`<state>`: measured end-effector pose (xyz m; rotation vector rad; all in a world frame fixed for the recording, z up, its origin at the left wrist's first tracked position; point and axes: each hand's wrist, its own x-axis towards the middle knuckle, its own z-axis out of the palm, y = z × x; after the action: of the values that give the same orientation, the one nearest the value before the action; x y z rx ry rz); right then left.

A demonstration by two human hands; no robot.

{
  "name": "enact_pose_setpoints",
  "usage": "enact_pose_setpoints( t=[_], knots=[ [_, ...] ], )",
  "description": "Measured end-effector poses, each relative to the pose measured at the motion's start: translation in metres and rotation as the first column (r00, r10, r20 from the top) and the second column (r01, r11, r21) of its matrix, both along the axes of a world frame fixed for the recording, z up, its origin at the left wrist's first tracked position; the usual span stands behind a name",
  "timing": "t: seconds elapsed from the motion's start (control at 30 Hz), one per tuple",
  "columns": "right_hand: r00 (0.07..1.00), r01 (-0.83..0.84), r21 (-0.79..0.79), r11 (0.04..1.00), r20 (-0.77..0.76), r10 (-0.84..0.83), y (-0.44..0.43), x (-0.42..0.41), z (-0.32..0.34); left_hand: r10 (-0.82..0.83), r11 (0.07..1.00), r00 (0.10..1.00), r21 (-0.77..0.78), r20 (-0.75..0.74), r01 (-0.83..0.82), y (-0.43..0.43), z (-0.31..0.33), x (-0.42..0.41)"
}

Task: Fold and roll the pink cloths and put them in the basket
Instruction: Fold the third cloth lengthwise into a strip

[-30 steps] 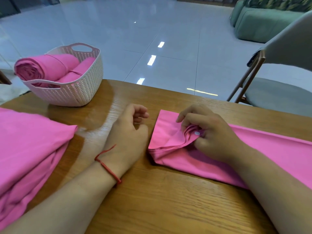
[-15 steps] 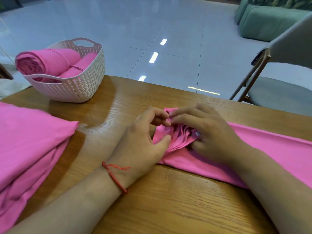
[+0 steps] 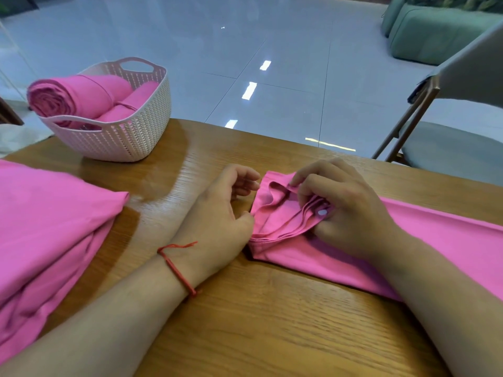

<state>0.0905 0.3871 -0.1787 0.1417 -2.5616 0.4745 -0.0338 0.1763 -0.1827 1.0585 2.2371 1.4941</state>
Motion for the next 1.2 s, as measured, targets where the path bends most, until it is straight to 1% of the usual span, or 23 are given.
enact_pose_setpoints(
  t=[0.07,0.13,0.2,0.27,0.3,0.37,0.47,0.53,0.6,0.73,0.87,0.9,0.97,1.0,1.03,1.13,1.2],
  knots=[
    [1.0,0.001,-0.017,1.0,-0.004,-0.001,0.0,0.001,0.0,0.034,0.999,0.999,0.002,-0.003,-0.034,0.002,-0.002,0.0],
    [1.0,-0.002,-0.035,0.999,-0.012,0.002,0.0,0.002,0.0,0.111,0.994,0.994,0.021,0.005,-0.111,0.002,-0.003,-0.002],
    [1.0,0.002,-0.043,0.999,-0.022,-0.003,0.0,0.002,0.002,0.163,0.986,0.984,-0.025,-0.074,-0.165,0.002,-0.002,-0.002],
    [0.999,0.011,-0.05,0.999,-0.034,-0.013,0.0,0.003,0.003,0.127,0.989,0.983,-0.06,-0.132,-0.135,0.001,-0.001,0.001],
    [0.999,0.017,-0.059,0.998,-0.029,-0.019,0.0,0.003,0.003,0.097,0.993,0.988,-0.054,-0.118,-0.103,0.0,0.0,0.003],
    [0.999,0.034,-0.062,0.997,0.029,-0.033,-0.002,0.002,0.003,0.039,0.999,0.995,-0.025,-0.088,-0.041,-0.001,0.003,0.007],
    [0.99,0.04,0.061,0.997,0.132,-0.047,-0.003,0.001,0.002,-0.073,0.997,0.997,-0.002,-0.037,0.073,0.0,0.004,0.01],
    [0.986,0.041,0.119,0.992,0.156,-0.06,-0.003,-0.001,0.002,-0.136,0.991,0.991,-0.005,0.009,0.136,0.0,0.004,0.01],
    [0.984,0.047,0.143,0.989,0.162,-0.07,-0.003,-0.002,0.001,-0.133,0.991,0.991,-0.027,-0.019,0.132,0.0,0.002,0.008],
    [0.983,0.037,0.207,0.978,0.167,-0.072,-0.004,-0.003,-0.001,-0.065,0.997,0.994,-0.055,-0.085,0.06,0.001,-0.004,0.003],
    [0.991,0.065,0.179,0.982,0.105,-0.084,-0.005,-0.002,0.0,-0.056,0.996,0.998,-0.073,-0.041,0.053,-0.001,0.002,-0.004],
    [0.992,0.061,0.178,0.982,0.102,-0.08,-0.005,-0.001,0.0,-0.083,0.991,0.993,-0.11,-0.079,0.074,-0.002,0.002,-0.007],
    [0.992,0.051,0.183,0.982,0.101,-0.071,-0.005,-0.001,0.001,-0.193,0.962,0.965,-0.226,-0.178,0.151,-0.004,0.002,-0.013],
    [0.992,0.05,0.187,0.981,0.103,-0.07,-0.005,-0.001,0.002,-0.239,0.945,0.952,-0.272,-0.193,0.182,-0.004,0.002,-0.015],
    [0.992,0.05,0.191,0.98,0.105,-0.071,-0.005,-0.001,0.002,-0.263,0.934,0.945,-0.297,-0.192,0.2,-0.004,0.001,-0.016],
    [0.991,0.053,0.191,0.98,0.109,-0.075,-0.006,-0.001,0.002,-0.266,0.932,0.946,-0.3,-0.183,0.204,-0.003,-0.001,-0.017],
    [0.991,0.054,0.187,0.981,0.111,-0.075,-0.006,0.0,0.002,-0.27,0.926,0.952,-0.311,-0.147,0.214,-0.001,0.0,-0.017]
  ],
)
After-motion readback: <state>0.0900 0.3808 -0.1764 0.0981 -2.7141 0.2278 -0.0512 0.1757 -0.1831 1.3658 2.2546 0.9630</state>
